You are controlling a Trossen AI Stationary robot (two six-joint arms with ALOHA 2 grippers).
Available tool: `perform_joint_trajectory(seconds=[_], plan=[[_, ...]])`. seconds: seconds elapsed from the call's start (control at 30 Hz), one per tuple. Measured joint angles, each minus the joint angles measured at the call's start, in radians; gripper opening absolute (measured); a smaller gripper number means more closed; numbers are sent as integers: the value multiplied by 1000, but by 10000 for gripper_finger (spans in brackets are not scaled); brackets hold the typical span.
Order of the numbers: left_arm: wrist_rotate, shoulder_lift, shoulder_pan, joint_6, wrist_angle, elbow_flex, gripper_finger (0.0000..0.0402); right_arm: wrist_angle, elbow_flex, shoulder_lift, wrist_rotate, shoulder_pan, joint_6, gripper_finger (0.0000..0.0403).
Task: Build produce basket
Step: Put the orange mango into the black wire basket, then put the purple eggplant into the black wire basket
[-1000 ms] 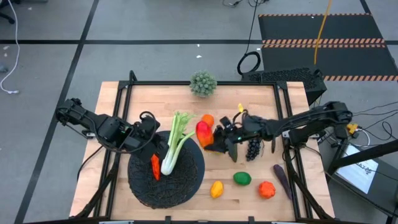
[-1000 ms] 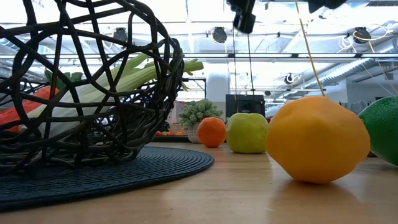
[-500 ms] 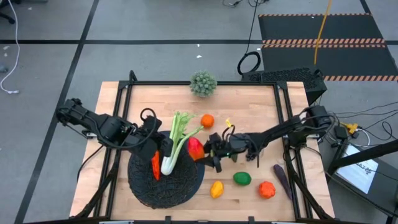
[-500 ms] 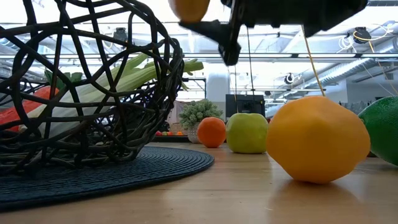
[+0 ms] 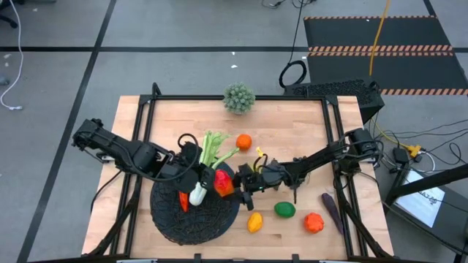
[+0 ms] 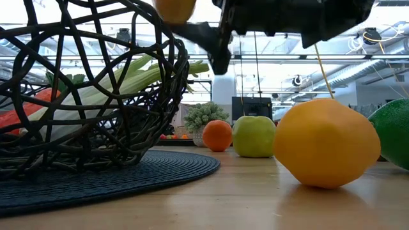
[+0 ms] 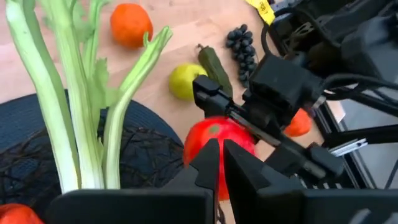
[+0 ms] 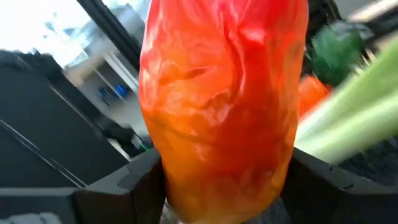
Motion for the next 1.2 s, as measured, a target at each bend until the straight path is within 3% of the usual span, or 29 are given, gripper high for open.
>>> perform_joint_trajectory(seconds=[0.33, 0.5, 0.73, 0.97, 1.2], plan=[[20, 14, 5, 29, -6, 0, 24, -141, 37, -1, 0, -15, -47, 295], [98, -11, 7, 107, -29, 0, 24, -191, 37, 0, 0, -18, -47, 318], [133, -68, 1, 158, -181, 0, 24, -180, 37, -14, -18, -25, -37, 326], [113, -127, 1, 233, -327, 0, 24, -256, 36, -119, -55, -62, -4, 325], [-3, -162, 11, 368, -444, 0, 24, -536, 36, -310, -13, -124, -26, 325]])
